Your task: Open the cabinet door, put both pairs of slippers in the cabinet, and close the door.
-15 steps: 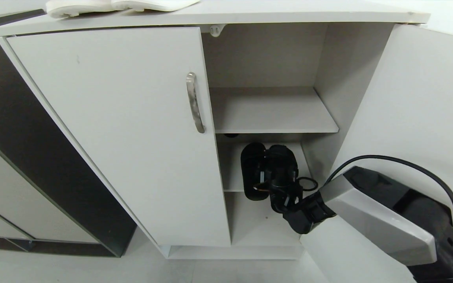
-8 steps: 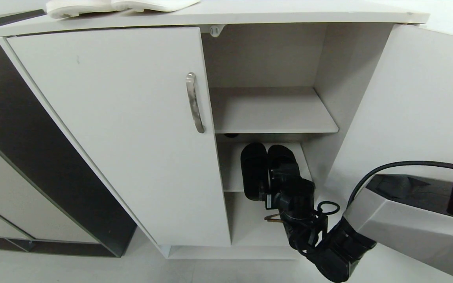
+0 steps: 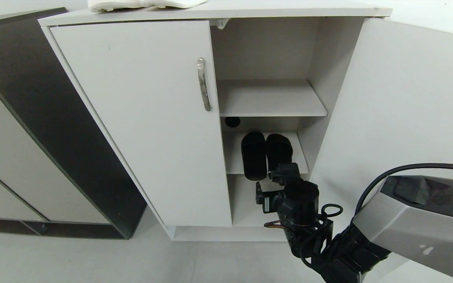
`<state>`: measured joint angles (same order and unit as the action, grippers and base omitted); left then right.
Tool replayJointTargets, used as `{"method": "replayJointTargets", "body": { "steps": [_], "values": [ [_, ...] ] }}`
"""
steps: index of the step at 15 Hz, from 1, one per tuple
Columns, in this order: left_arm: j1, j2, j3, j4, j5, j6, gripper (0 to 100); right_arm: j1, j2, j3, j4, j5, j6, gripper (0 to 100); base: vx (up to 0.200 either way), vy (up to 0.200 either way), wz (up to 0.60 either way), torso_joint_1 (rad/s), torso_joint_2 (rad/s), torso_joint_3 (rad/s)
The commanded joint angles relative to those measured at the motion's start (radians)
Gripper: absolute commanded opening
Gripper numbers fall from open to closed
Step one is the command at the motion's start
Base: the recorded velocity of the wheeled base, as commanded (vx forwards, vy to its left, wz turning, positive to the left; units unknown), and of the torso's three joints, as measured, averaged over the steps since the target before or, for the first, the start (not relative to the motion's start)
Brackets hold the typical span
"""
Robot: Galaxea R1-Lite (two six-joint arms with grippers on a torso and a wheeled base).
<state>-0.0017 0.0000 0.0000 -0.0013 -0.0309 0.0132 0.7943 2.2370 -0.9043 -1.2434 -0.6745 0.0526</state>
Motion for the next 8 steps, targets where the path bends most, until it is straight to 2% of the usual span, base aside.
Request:
{"method": "replayJointTargets", "body": {
  "steps": [1, 8],
  "values": [
    [0.000, 0.002, 0.000, 0.000, 0.000, -0.001, 0, 0.000, -0.004, 0.001, 0.001, 0.000, 0.000, 100, 0.000, 0.000, 0.00, 0.000, 0.00, 0.000],
    [0.000, 0.002, 0.000, 0.000, 0.000, -0.002, 0, 0.011, -0.004, -0.002, 0.001, 0.000, -0.007, 100, 0.000, 0.000, 0.00, 0.000, 0.00, 0.000]
  ]
}}
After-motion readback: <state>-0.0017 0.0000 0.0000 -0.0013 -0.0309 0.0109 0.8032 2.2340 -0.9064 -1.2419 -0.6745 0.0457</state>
